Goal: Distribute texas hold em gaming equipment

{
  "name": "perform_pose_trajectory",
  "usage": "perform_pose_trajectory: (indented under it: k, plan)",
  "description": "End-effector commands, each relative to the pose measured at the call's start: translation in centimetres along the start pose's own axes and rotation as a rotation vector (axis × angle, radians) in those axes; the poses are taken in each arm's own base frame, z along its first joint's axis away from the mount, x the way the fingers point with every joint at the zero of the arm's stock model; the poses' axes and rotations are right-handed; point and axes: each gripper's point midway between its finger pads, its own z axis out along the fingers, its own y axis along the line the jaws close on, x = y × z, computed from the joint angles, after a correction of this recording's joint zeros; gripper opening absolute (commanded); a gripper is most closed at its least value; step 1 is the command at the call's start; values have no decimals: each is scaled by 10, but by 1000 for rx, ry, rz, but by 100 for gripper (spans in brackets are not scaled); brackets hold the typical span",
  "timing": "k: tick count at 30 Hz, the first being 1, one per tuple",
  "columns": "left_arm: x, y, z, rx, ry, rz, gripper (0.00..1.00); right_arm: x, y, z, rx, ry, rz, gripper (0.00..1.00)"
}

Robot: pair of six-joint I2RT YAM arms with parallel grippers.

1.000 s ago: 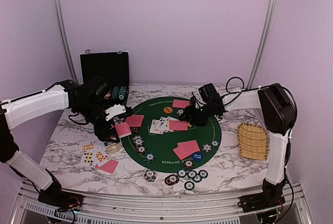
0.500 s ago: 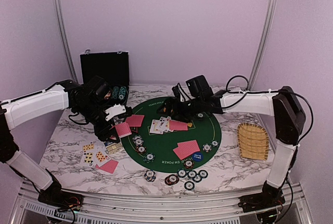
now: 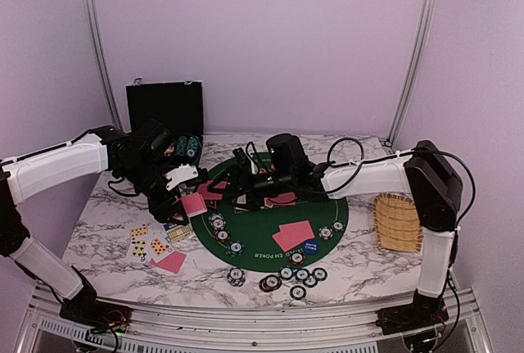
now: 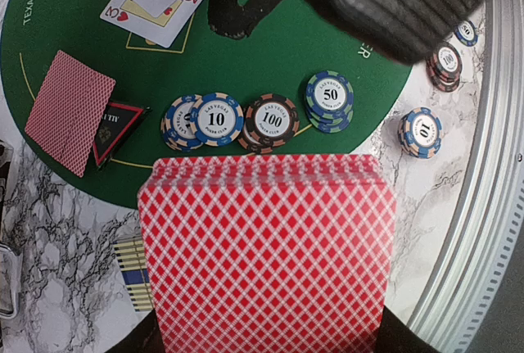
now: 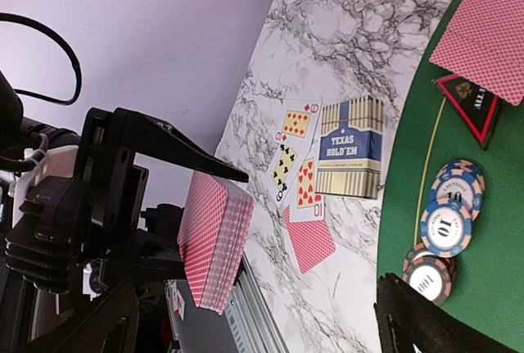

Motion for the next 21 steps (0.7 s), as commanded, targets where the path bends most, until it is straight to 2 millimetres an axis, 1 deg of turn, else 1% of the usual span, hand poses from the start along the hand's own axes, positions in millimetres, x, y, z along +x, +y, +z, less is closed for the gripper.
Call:
perform_pose_trajectory:
  k: [1,8,11,16,21]
  plan:
    - [-15,2,-13,-13,-58,14,0,4,22,13,-100,23,0,98]
    - [-15,2,-14,-16,-61,18,0,10,21,27,-120,47,25,93]
    - [-15,2,-14,-16,-61,17,0,9,25,30,-143,47,27,92]
    - [-15,2,-14,-17,-61,18,0,10,33,39,-165,59,17,91]
    - [-16,3,-14,-16,-61,17,0,12,34,50,-185,75,31,90]
